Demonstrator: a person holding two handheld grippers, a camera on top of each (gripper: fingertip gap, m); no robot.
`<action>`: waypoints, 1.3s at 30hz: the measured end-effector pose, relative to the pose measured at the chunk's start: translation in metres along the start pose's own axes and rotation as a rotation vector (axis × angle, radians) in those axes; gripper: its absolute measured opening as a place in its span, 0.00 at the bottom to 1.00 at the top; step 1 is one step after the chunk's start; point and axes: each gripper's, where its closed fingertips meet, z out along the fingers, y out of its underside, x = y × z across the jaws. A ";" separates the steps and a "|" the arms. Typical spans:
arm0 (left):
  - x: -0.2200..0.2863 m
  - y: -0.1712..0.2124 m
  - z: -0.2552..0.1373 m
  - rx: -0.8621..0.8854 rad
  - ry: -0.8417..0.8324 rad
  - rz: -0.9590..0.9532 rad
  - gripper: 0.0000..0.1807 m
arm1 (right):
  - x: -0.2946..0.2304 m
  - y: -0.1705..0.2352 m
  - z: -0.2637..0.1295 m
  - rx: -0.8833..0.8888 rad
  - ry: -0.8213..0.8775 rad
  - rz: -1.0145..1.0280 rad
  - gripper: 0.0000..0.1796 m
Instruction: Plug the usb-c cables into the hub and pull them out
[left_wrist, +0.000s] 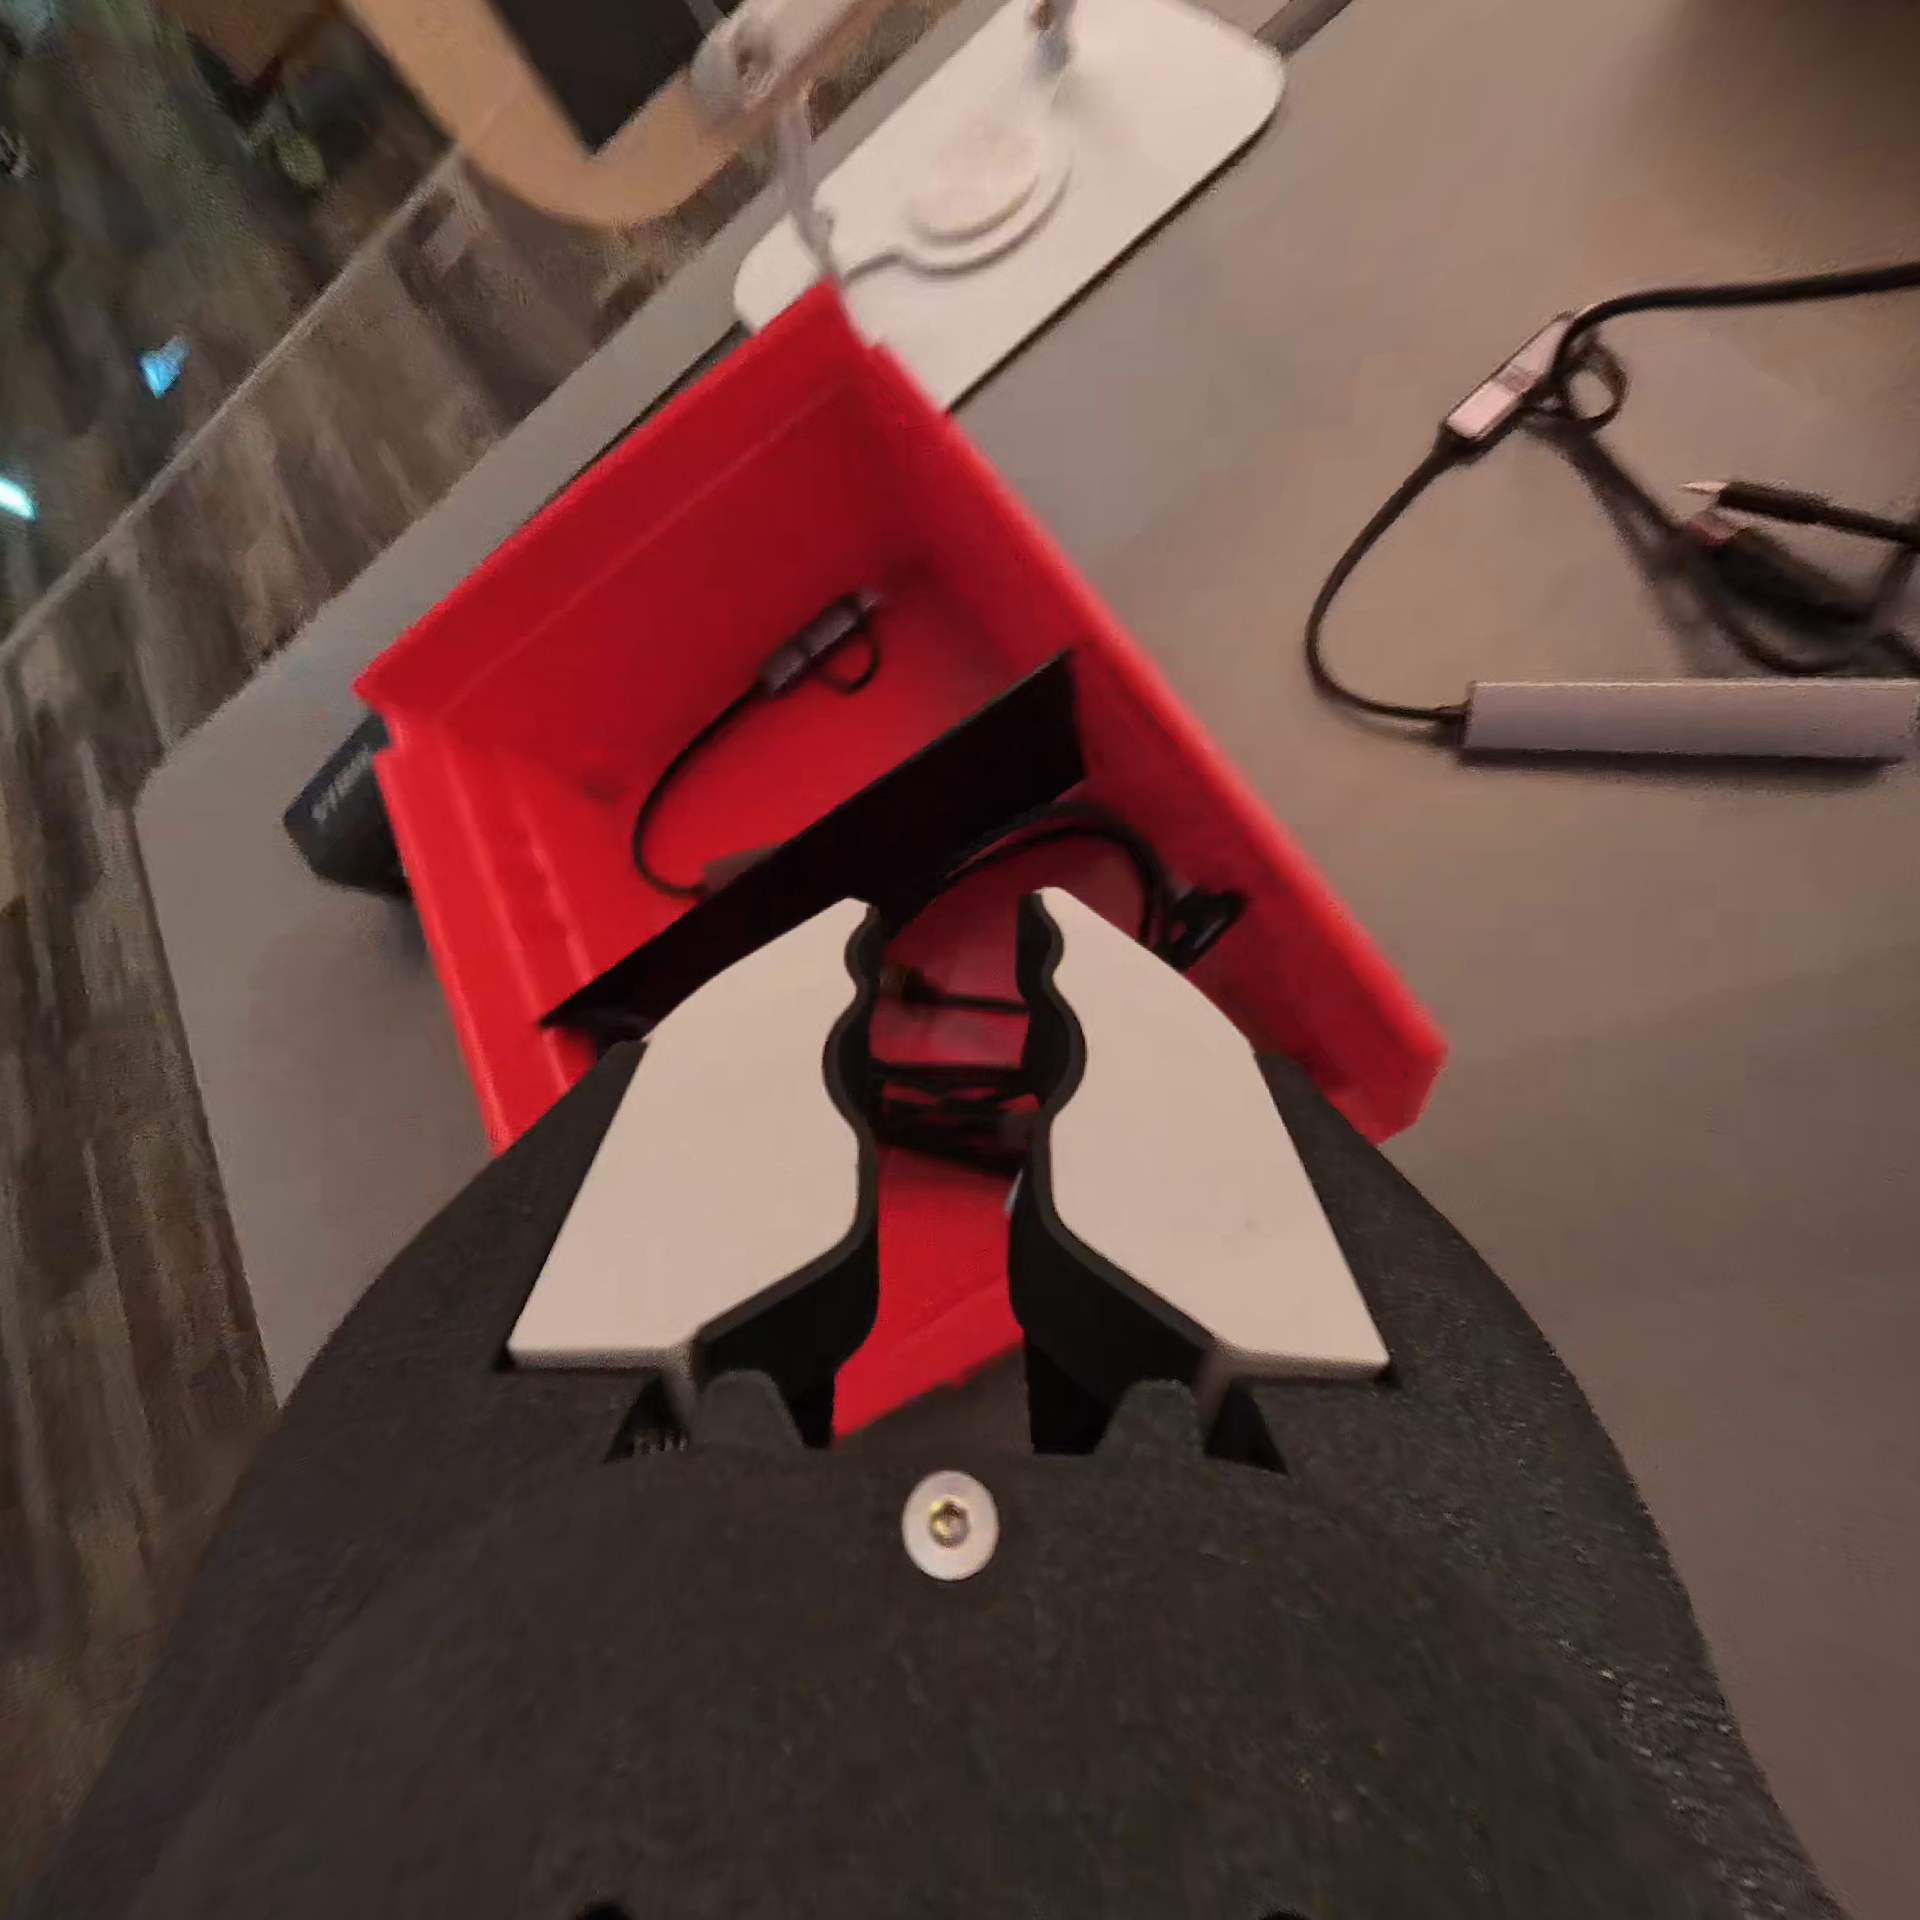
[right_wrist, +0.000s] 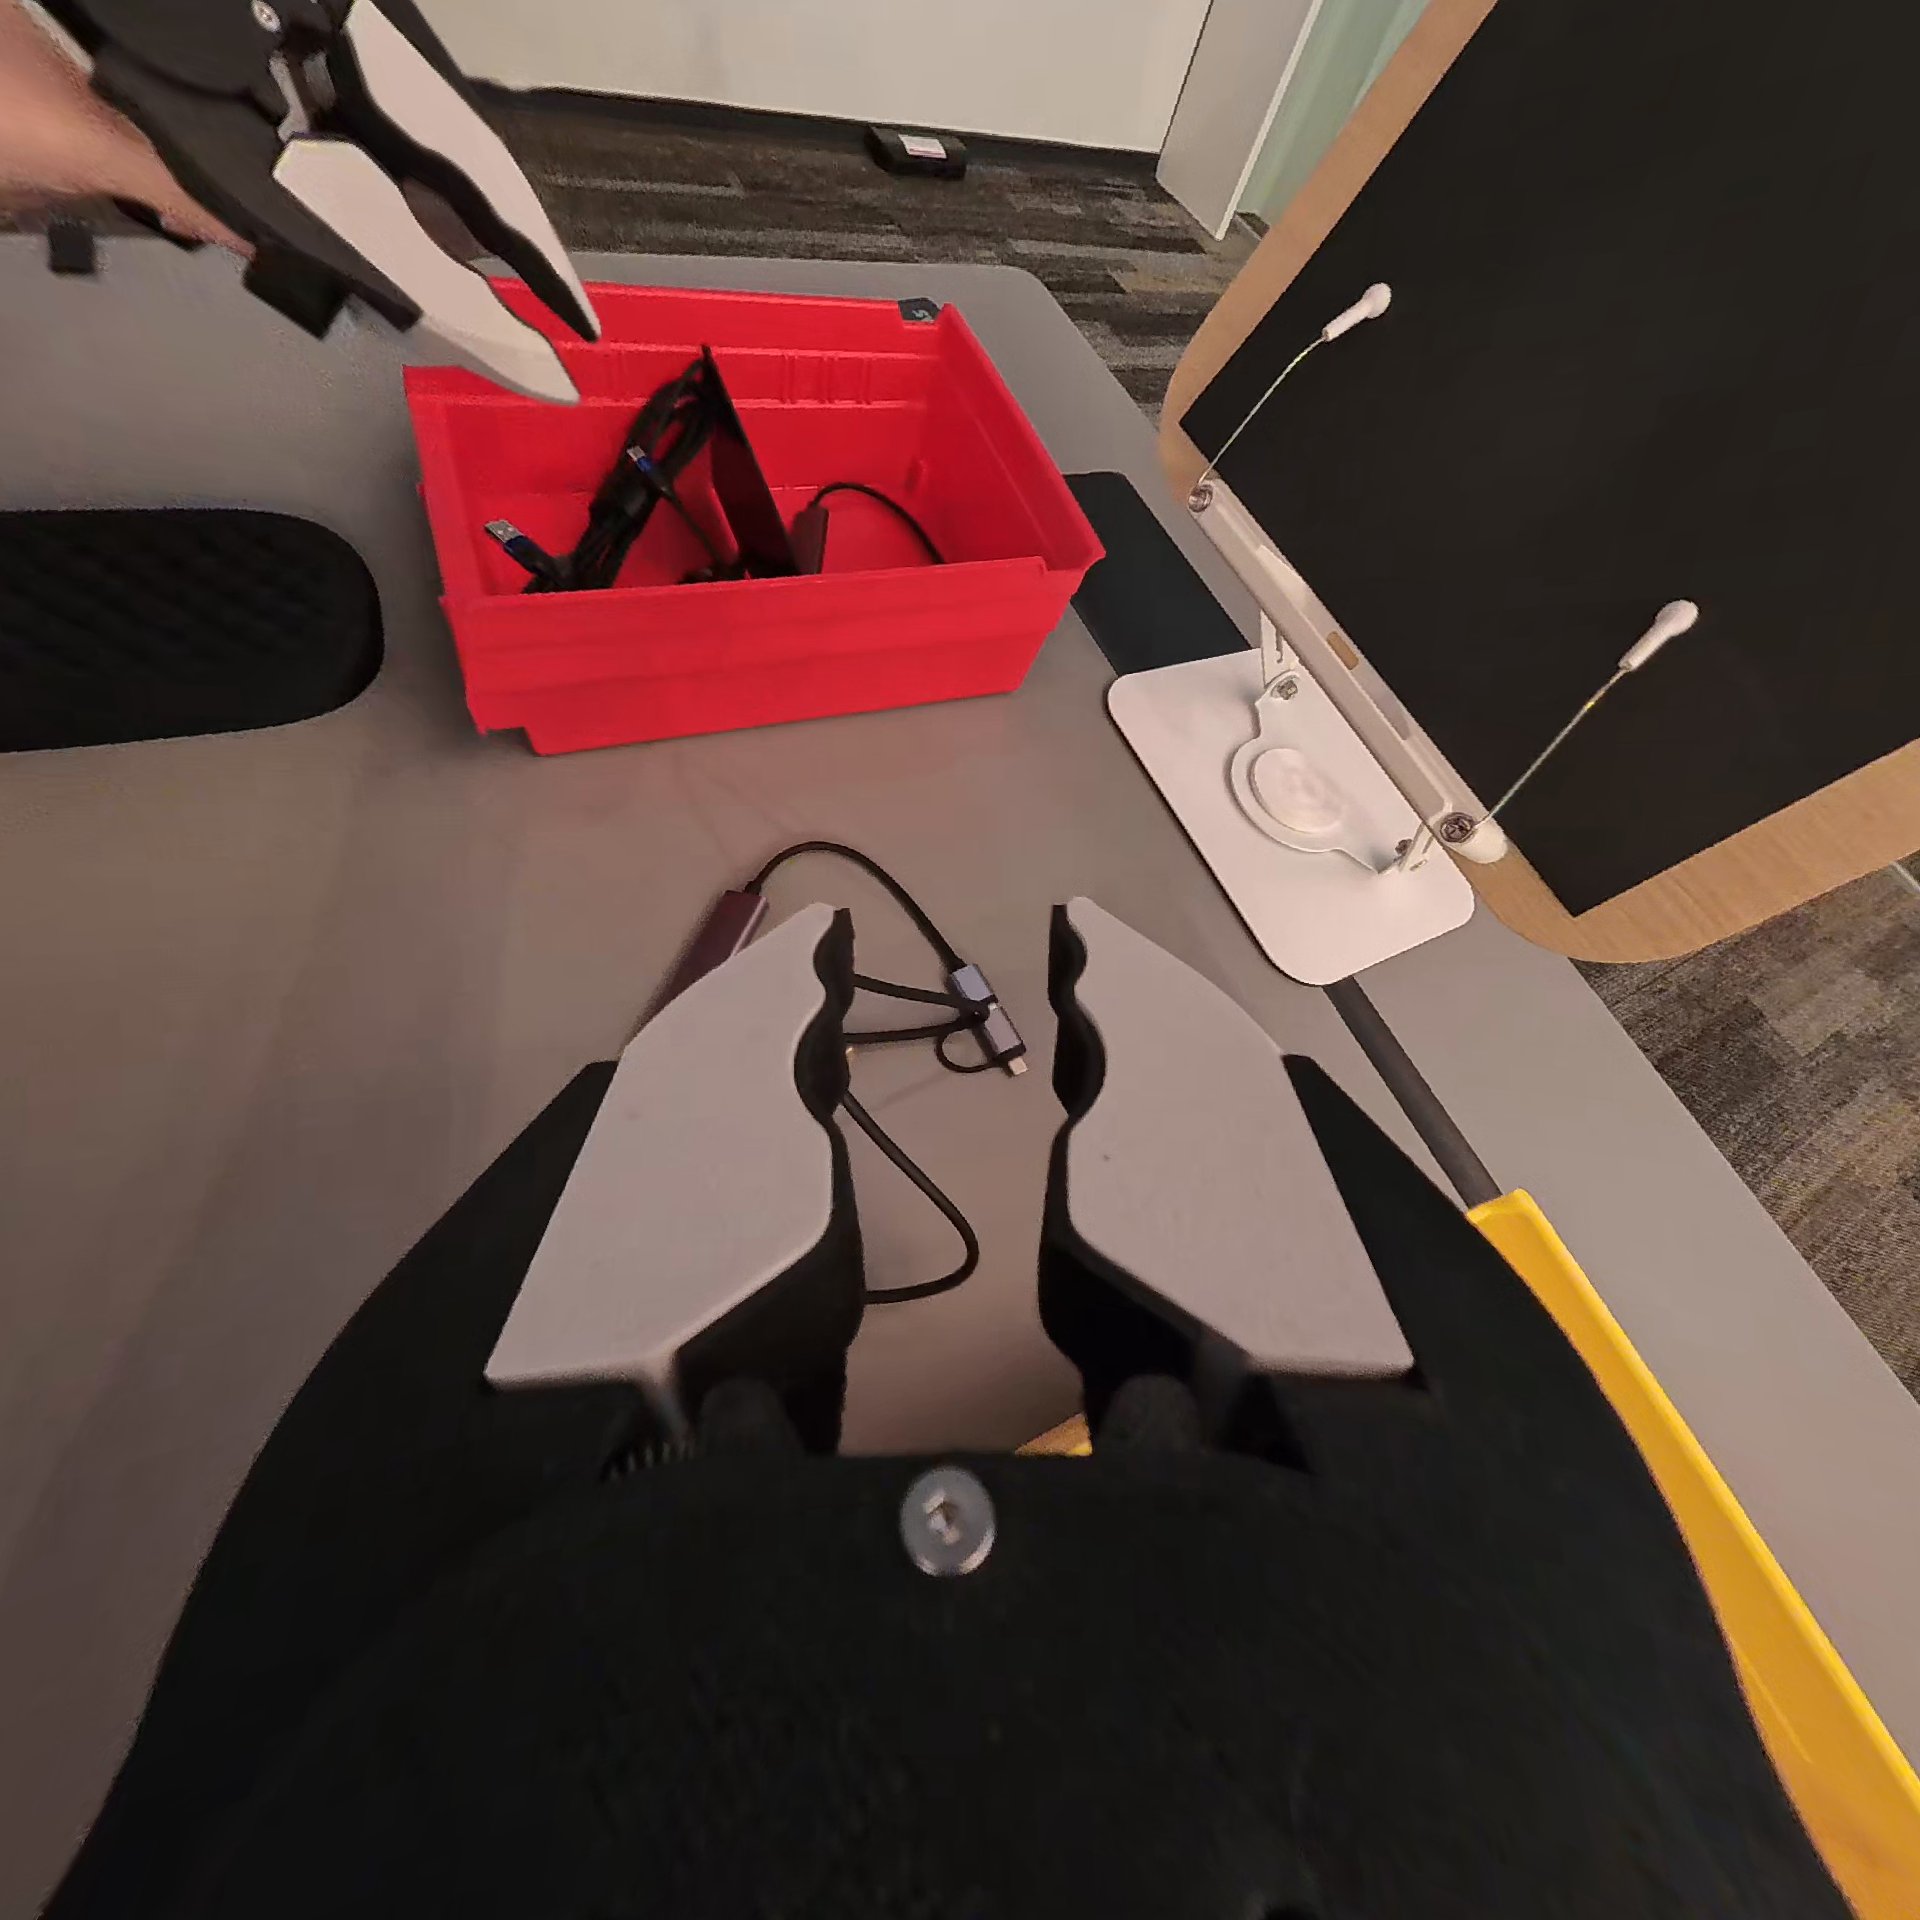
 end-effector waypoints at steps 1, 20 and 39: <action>-0.007 0.010 0.001 -0.030 0.013 -0.007 0.14 | 0.001 0.000 0.000 -0.001 0.003 -0.001 0.21; 0.026 0.104 0.043 -0.485 0.267 0.124 0.10 | 0.007 0.019 0.011 -0.079 0.012 -0.020 0.21; -0.031 -0.030 -0.071 -0.130 0.088 0.060 0.04 | 0.014 0.017 0.002 -0.061 0.031 -0.018 0.21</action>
